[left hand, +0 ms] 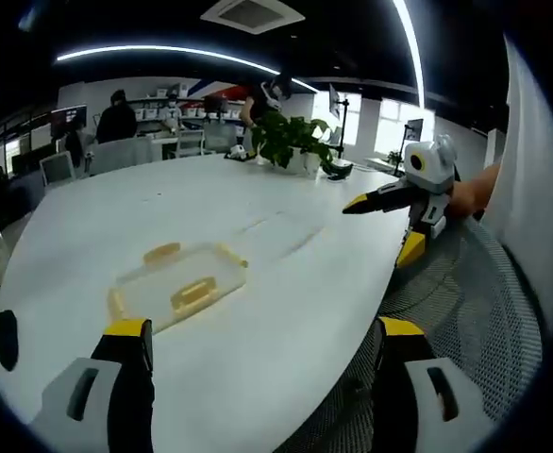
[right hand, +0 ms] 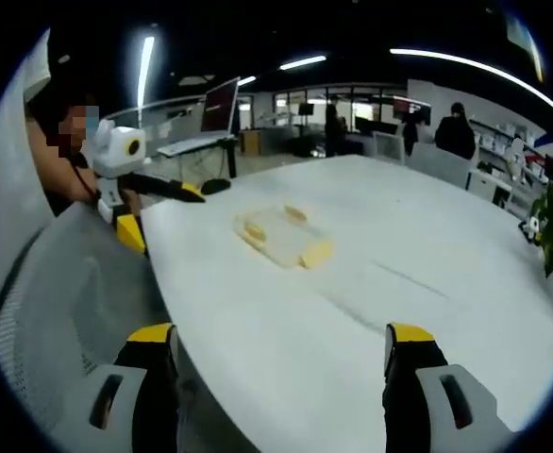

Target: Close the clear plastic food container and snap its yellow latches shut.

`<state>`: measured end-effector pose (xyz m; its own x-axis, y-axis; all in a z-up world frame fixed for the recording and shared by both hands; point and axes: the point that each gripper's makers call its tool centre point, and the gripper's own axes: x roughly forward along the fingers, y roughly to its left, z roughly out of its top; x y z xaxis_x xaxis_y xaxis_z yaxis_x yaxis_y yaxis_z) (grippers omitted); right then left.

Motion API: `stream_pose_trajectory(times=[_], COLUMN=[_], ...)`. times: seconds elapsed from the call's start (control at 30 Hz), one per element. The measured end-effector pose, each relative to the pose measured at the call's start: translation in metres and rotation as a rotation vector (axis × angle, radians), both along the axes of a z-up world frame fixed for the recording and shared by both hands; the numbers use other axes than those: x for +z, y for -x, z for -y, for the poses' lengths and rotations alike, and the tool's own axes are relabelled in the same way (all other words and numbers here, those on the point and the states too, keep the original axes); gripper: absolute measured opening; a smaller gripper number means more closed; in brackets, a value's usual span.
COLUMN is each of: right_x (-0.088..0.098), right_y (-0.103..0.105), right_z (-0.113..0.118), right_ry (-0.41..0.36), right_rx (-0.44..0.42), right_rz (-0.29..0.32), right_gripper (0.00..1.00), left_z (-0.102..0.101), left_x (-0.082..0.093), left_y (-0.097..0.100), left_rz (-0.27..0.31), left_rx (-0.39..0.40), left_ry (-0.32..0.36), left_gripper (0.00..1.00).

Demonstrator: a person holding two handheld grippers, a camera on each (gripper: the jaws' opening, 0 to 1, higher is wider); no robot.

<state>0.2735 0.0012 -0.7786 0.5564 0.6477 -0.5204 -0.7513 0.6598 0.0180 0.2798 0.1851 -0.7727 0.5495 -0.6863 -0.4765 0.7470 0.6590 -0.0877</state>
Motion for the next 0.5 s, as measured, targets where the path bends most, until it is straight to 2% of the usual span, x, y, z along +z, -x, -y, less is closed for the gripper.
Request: stream_pose_trajectory(times=[0.5], right_x=[-0.0004], right_y=[0.0010], right_z=[0.0001], right_ry=[0.003], right_rx=[0.001], right_rz=[-0.002], right_gripper=[0.90], left_z=[0.0001], left_x=[-0.0024], left_y=[0.0018], left_rz=[-0.010], left_rx=[-0.004], left_ry=[-0.009], left_gripper=[0.98])
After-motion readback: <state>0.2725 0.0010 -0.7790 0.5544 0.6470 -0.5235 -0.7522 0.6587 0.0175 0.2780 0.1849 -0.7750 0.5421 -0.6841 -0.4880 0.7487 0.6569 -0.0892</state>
